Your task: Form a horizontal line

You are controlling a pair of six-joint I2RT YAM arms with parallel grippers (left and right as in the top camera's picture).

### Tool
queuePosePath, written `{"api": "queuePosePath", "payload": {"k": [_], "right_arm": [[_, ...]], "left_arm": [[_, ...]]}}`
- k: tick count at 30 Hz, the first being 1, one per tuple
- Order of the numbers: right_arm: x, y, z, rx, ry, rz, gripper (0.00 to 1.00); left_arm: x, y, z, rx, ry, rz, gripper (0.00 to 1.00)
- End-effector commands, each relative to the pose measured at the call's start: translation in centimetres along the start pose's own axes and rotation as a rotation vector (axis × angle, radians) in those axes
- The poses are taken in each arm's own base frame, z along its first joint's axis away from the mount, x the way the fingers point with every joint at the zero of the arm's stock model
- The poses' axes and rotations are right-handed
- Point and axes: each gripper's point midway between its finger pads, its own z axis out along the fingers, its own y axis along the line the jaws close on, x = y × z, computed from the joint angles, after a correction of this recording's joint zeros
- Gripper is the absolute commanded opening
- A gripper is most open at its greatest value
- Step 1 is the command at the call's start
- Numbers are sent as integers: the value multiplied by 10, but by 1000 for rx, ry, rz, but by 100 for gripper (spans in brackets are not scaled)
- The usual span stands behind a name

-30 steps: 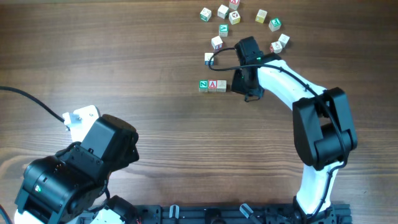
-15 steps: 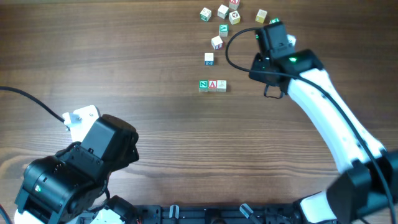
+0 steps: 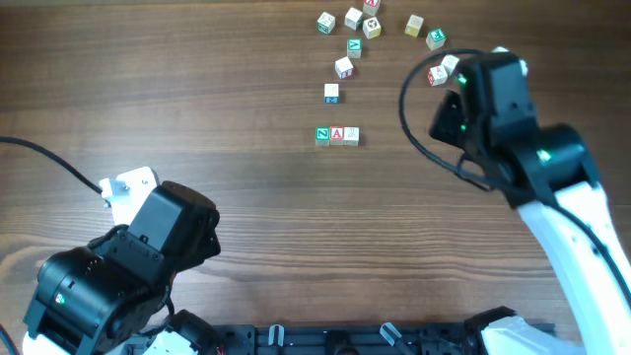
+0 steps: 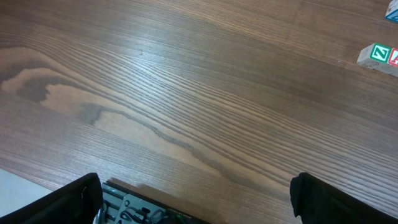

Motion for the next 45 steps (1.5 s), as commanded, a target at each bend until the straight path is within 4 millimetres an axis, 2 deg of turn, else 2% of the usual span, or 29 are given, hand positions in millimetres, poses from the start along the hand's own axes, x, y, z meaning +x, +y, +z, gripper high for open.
{"api": "queuePosePath", "payload": {"k": [1, 6, 14, 16, 19, 20, 22, 26, 27, 28, 35, 45], "right_arm": [[-16, -8, -33, -22, -95, 42, 5], [-11, -20, -56, -26, -115, 43, 5], [-23, -47, -100, 8, -262, 3, 6], [-24, -52, -114, -10, -297, 21, 16], [-24, -57, -129, -38, -334, 52, 25], [-24, -59, -137, -51, -353, 60, 33], [-23, -61, -143, -61, -368, 66, 36], [-21, -64, -147, -62, -370, 67, 51], [-19, -65, -145, -57, -362, 64, 66], [-18, -66, -144, -49, -352, 59, 100], [-17, -66, -140, -34, -340, 43, 99], [-23, -82, -142, 58, -384, 56, 100]], "left_arm": [[0, 0, -1, 5, -3, -5, 100], [0, 0, -1, 5, -3, -5, 100], [0, 0, -1, 5, -3, -5, 100], [0, 0, -1, 5, -3, -5, 100], [0, 0, -1, 5, -3, -5, 100], [0, 0, -1, 5, -3, -5, 100], [0, 0, -1, 5, -3, -5, 100], [0, 0, -1, 5, -3, -5, 100], [0, 0, -1, 5, -3, -5, 100], [0, 0, -1, 5, -3, -5, 100], [0, 0, -1, 5, -3, -5, 100], [0, 0, -1, 5, -3, -5, 100]]}}
